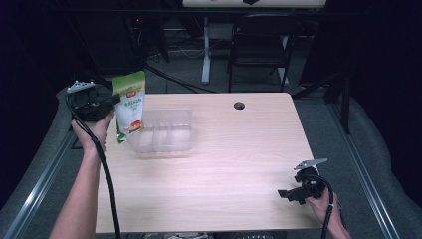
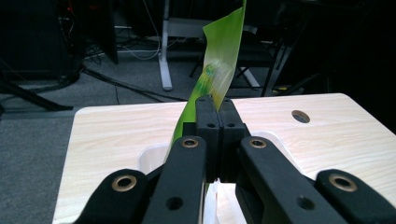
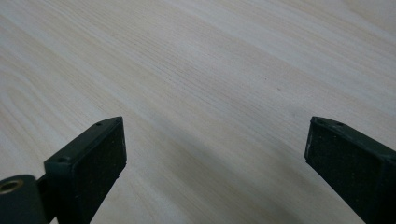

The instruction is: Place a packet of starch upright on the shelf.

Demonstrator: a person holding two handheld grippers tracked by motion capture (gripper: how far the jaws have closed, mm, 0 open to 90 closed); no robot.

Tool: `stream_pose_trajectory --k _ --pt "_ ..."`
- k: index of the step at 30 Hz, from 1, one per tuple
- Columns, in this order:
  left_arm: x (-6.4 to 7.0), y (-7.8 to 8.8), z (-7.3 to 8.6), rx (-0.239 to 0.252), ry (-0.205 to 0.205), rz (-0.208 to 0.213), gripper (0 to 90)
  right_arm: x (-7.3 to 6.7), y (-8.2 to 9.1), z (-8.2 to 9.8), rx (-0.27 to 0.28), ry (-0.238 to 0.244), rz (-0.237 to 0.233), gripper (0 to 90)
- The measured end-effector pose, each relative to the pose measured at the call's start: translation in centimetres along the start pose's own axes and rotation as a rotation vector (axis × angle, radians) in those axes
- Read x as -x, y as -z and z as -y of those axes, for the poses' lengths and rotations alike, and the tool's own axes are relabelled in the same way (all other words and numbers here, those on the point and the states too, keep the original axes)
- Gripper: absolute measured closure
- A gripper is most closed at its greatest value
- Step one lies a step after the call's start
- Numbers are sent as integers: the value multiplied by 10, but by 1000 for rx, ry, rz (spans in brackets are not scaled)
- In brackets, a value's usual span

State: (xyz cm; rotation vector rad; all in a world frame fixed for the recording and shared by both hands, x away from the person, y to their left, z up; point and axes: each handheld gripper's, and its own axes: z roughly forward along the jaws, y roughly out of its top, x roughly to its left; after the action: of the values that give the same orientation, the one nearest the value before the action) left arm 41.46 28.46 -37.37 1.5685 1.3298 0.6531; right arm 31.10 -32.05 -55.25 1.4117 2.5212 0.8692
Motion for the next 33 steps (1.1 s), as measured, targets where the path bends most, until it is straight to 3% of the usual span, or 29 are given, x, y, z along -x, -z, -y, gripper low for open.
stream_pose_trajectory --k 12,23,33 --pt "-1 -30 18 30 66 -10 900 0 1 0 6 -7 -1 48" --pt "-3 -46 37 48 99 -27 900 0 1 0 2 1 -1 48" --pt "-11 -51 61 18 119 -28 900 -1 -1 0 -3 3 -11 48"
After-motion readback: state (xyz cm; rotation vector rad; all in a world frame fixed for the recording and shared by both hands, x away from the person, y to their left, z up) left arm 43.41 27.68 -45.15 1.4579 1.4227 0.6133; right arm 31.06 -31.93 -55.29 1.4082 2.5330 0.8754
